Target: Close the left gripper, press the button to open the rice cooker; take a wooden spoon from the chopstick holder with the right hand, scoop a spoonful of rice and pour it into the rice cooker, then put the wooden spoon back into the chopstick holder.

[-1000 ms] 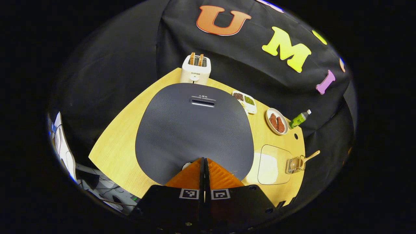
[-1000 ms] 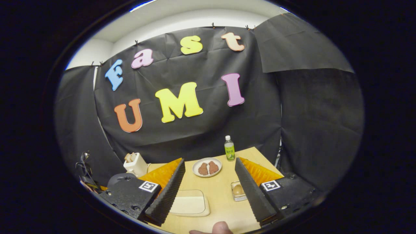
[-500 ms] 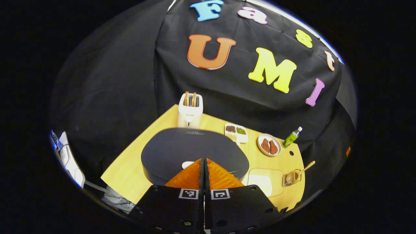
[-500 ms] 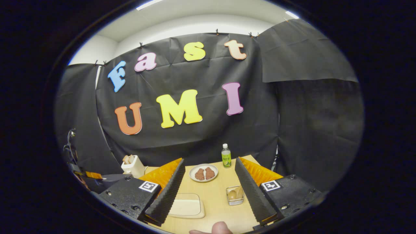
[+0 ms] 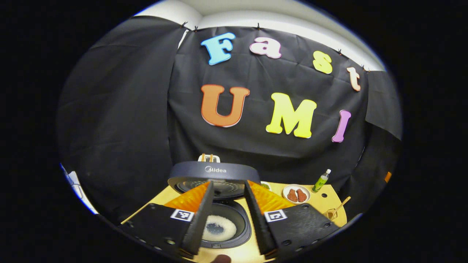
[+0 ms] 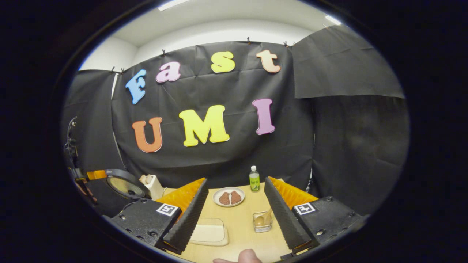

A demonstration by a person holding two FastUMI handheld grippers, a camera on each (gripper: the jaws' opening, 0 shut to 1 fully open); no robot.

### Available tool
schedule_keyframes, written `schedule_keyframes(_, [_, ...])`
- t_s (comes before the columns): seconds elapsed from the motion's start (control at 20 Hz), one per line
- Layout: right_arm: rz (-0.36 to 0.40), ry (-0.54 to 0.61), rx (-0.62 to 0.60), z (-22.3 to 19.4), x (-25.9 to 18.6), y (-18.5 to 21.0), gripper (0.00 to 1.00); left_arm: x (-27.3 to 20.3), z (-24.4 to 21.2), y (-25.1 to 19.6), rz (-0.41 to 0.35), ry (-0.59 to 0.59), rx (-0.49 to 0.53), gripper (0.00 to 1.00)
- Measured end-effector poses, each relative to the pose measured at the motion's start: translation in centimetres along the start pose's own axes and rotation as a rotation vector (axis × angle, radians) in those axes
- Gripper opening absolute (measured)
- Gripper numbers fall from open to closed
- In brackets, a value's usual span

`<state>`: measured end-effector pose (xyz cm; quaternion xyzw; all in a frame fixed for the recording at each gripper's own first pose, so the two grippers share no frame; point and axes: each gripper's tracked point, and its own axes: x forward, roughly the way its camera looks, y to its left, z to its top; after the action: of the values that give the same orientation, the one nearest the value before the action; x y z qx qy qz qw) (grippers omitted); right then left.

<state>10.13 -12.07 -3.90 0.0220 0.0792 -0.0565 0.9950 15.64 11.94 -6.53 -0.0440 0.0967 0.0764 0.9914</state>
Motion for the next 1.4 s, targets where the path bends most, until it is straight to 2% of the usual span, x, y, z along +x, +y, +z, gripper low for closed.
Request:
schedule_keyframes(0.1, [-0.004,0.023,-0.009,-1.1,-0.1,-0.3,0.96,-0.9,1.2,-0.3,0.010,-0.050,0.029,0.74])
schedule_keyframes(0.15, [-0.007,0.032,-0.013,-1.5,-0.3,-0.6,1.00,-1.4,1.8,-0.5,0.020,-0.075,0.042,0.95])
schedule_keyframes(0.2, [-0.008,0.038,-0.016,-1.7,-0.3,-0.7,0.96,-1.7,1.9,-0.7,0.025,-0.089,0.057,0.96])
schedule_keyframes(0.25, [-0.002,0.044,-0.015,-2.0,-0.4,-0.8,1.00,-2.3,2.0,-1.1,0.016,-0.102,0.074,0.96])
schedule_keyframes(0.3, [0.006,0.052,-0.013,-2.3,-0.4,-0.8,1.00,-2.8,2.0,-1.6,0.012,-0.115,0.094,0.85])
schedule_keyframes(0.35, [0.009,0.059,-0.010,-2.6,-0.3,-1.0,1.00,-3.1,2.2,-1.8,0.012,-0.130,0.111,0.95])
schedule_keyframes(0.4, [0.003,0.064,-0.009,-2.8,-0.3,-1.3,0.96,-3.5,2.4,-2.2,0.009,-0.145,0.119,0.84])
schedule_keyframes(0.45, [0.005,0.064,-0.006,-3.0,-0.4,-1.7,1.00,-4.0,2.6,-2.7,0.000,-0.162,0.120,0.94])
schedule_keyframes(0.55, [0.005,0.049,-0.004,-2.8,-0.3,-2.1,0.97,-4.7,2.8,-3.4,-0.001,-0.184,0.121,0.94])
schedule_keyframes(0.6, [-0.002,0.046,-0.011,-2.8,-0.1,-2.6,1.00,-5.1,2.8,-3.5,-0.003,-0.194,0.126,0.94])
schedule_keyframes(1.0, [-0.015,0.111,-0.053,-5.9,3.1,-5.8,1.00,-6.2,2.7,-5.9,-0.024,-0.212,0.115,0.94])
schedule_keyframes(1.05, [-0.017,0.124,-0.057,-6.5,3.8,-6.3,1.00,-6.1,2.9,-6.0,-0.023,-0.210,0.119,1.00])
schedule_keyframes(1.1, [-0.019,0.134,-0.058,-7.1,4.4,-6.9,1.00,-5.9,3.0,-6.1,-0.018,-0.206,0.120,0.94])
schedule_keyframes(1.15, [-0.021,0.148,-0.058,-7.8,5.2,-7.4,0.97,-5.6,3.1,-6.2,-0.008,-0.204,0.118,0.94])
schedule_keyframes(1.2, [-0.026,0.160,-0.055,-8.6,6.1,-7.9,1.00,-5.4,3.1,-6.2,0.003,-0.200,0.113,0.94])
schedule_keyframes(1.4, [-0.035,0.215,-0.039,-11.9,9.7,-10.2,0.97,-4.9,3.5,-6.4,0.040,-0.197,0.096,0.94])
